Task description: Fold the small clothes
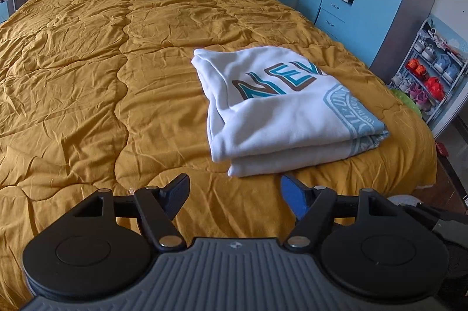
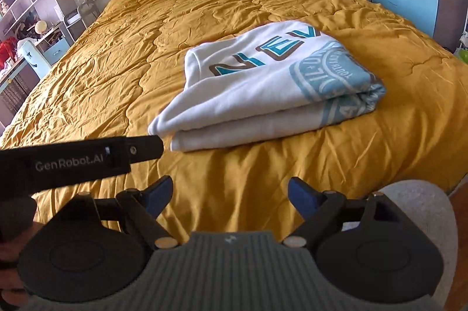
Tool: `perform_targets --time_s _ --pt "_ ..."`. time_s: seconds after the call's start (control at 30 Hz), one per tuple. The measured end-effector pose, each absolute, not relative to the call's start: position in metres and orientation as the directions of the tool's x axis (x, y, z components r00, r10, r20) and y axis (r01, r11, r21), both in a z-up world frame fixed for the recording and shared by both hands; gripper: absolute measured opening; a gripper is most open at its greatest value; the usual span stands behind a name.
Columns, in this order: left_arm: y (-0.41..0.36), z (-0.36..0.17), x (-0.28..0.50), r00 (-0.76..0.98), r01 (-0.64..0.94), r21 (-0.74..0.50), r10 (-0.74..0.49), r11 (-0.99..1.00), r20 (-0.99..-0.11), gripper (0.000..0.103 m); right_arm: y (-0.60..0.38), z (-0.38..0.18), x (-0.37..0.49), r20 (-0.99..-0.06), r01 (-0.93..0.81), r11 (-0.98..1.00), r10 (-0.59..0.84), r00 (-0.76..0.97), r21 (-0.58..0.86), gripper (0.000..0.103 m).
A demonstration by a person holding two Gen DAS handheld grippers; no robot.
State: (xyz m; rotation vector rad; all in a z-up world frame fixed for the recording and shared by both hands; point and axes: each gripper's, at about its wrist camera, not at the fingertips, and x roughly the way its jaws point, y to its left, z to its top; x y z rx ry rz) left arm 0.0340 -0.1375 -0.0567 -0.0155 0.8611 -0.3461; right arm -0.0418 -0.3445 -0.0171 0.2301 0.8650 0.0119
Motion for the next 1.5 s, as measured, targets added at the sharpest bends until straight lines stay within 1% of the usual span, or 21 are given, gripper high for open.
perform_targets --time_s 0.03,0.1,0.2,0.3,0.4,0.53,0.8,1.5 --pt "-0.142 -0.059 0.031 0.6 0.295 -0.13 -0.289 0.947 -0.746 0.08 -0.344 -0.018 -0.043 -0.755 0.084 0.976 0.098 0.648 0.199 0.082" --pt "-0.146 -0.062 0.025 0.621 0.274 -0.114 -0.266 0.955 -0.738 0.08 -0.343 -0.019 -0.045 -0.757 0.078 0.98 0.088 0.647 0.181 0.081" --pt "-0.149 -0.065 0.023 0.598 0.298 -0.127 -0.288 0.946 -0.748 0.08 -0.342 -0.022 -0.045 -0.758 0.071 0.985 0.076 0.647 0.159 0.081" --pt "-0.153 -0.068 0.018 0.607 0.295 -0.103 -0.27 0.95 -0.747 0.081 -0.344 -0.025 -0.045 -0.762 0.07 0.986 0.072 0.643 0.153 0.081" --pt "-0.153 -0.07 0.017 0.597 0.284 -0.108 -0.264 0.953 -0.758 0.082 -0.346 -0.028 -0.045 -0.766 0.08 0.986 0.064 0.64 0.15 0.081" --pt "-0.154 -0.07 0.018 0.604 0.282 -0.096 -0.254 0.955 -0.755 0.085 -0.346 -0.029 -0.043 -0.763 0.08 0.986 0.061 0.644 0.146 0.081" --pt "-0.15 -0.074 0.021 0.597 0.278 -0.113 -0.264 0.954 -0.758 0.085 -0.343 -0.031 -0.041 -0.767 0.076 0.986 0.064 0.638 0.146 0.081" --pt "-0.147 -0.079 0.022 0.588 0.265 -0.11 -0.251 0.958 -0.769 0.086 -0.342 -0.037 -0.037 -0.777 0.074 0.986 0.071 0.625 0.149 0.081"
